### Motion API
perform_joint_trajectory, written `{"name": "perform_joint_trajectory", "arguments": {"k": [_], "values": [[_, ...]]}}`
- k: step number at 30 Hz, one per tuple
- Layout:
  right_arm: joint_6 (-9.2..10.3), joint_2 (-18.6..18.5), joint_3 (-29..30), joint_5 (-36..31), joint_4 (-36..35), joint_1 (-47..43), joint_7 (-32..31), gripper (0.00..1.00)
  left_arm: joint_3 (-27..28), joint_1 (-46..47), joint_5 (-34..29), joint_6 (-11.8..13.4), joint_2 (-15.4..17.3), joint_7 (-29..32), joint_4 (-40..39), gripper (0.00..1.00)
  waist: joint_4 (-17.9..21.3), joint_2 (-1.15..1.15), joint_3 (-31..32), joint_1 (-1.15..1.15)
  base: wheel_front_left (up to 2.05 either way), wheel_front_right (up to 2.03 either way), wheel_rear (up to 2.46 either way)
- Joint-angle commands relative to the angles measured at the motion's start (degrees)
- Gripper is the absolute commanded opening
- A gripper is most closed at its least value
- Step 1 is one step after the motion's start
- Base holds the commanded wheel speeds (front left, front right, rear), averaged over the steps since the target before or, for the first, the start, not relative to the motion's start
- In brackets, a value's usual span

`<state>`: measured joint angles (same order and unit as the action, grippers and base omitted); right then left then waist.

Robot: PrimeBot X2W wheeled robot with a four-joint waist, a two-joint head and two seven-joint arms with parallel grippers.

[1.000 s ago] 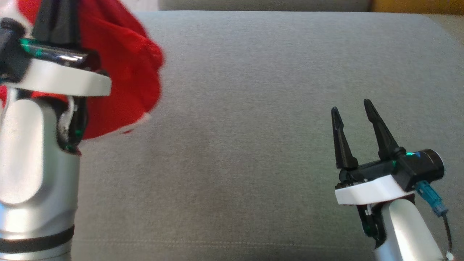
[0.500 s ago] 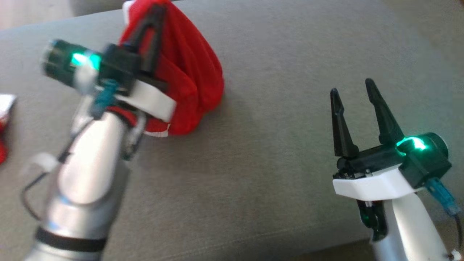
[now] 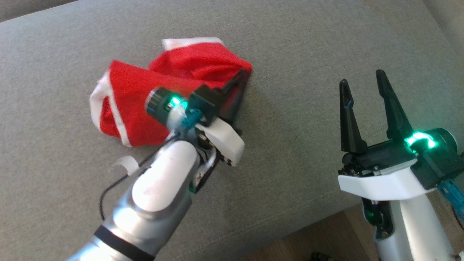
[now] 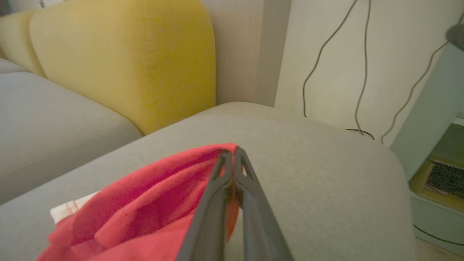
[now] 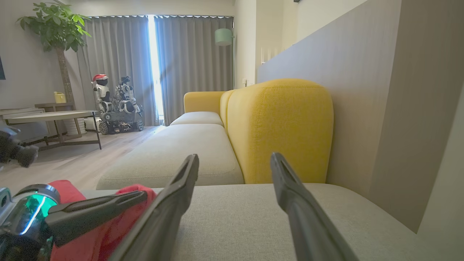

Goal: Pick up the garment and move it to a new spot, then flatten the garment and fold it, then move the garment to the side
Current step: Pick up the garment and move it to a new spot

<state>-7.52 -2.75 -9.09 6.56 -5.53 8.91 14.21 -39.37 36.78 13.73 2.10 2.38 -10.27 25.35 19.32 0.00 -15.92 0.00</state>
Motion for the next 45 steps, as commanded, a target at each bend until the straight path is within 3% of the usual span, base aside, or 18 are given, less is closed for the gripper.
{"name": "perform_joint_trajectory", "arguments": {"k": [1, 7, 11, 17, 23, 26, 32, 35, 45], "values": [[0.03, -0.12, -0.98, 0.01, -2.15, 1.82, 0.44, 1.0, -0.26, 3.28, 2.18, 0.85, 0.52, -1.16, -1.59, 1.0, -0.47, 0.0, 0.04, 0.0, 0.0, 0.0, 0.0], [0.03, -0.12, -0.74, -0.26, -1.81, 1.45, 0.47, 1.0, -2.4, 6.05, 6.2, 3.15, 0.51, -3.87, -1.27, 1.0, -4.29, 0.0, 0.84, 0.0, 0.0, 0.0, 0.0], [0.03, -0.12, -1.17, -0.7, -1.44, 1.66, 0.32, 1.0, 0.64, 6.75, 7.56, 3.79, 0.79, -4.62, -3.6, 1.0, -7.24, 0.0, 1.96, 0.0, 0.0, 0.0, 0.0], [0.03, -0.12, -0.83, -3.32, -0.28, 1.59, -0.73, 1.0, 10.84, 2.28, 7.05, 5.82, 6.79, -4.71, -12.24, 1.0, -12.99, 0.0, 4.34, 0.0, 0.0, 0.0, 0.0], [0.03, -0.12, 2.28, -3.65, 1.22, 0.36, -0.89, 1.0, 16.95, -7.12, 6.87, 5.4, 12.43, -4.72, -17.24, 1.0, -17.63, 0.0, 6.28, 0.0, 0.0, 0.0, 0.0], [0.03, -0.12, 3.62, -4.13, 2.13, -0.99, -0.81, 1.0, 19.45, -13.05, 6.6, 4.98, 13.44, -4.72, -19.38, 1.0, -20.33, 0.0, 7.44, 0.0, 0.0, 0.0, 0.0], [0.03, -0.12, 6.8, -3.81, 4.07, -4.44, -0.28, 1.0, 23.71, -24.42, 5.33, 4.35, 9.65, -4.72, -23.33, 1.0, -24.3, 0.0, 10.04, 0.0, 0.0, 0.0, 0.0], [0.03, -0.12, 7.74, -3.49, 4.61, -5.83, -0.07, 1.0, 24.59, -28.46, 4.09, 2.86, 7.07, -4.73, -23.42, 1.0, -25.64, 0.0, 10.76, 0.0, 0.0, 0.0, 0.0], [0.03, -0.12, 5.95, -4.63, 5.24, -5.78, -0.34, 1.0, 28.35, -30.01, -0.29, -1.44, 2.5, -4.73, -22.06, 1.0, -26.85, 0.0, 11.03, 0.0, 0.0, 0.0, 0.0]]}}
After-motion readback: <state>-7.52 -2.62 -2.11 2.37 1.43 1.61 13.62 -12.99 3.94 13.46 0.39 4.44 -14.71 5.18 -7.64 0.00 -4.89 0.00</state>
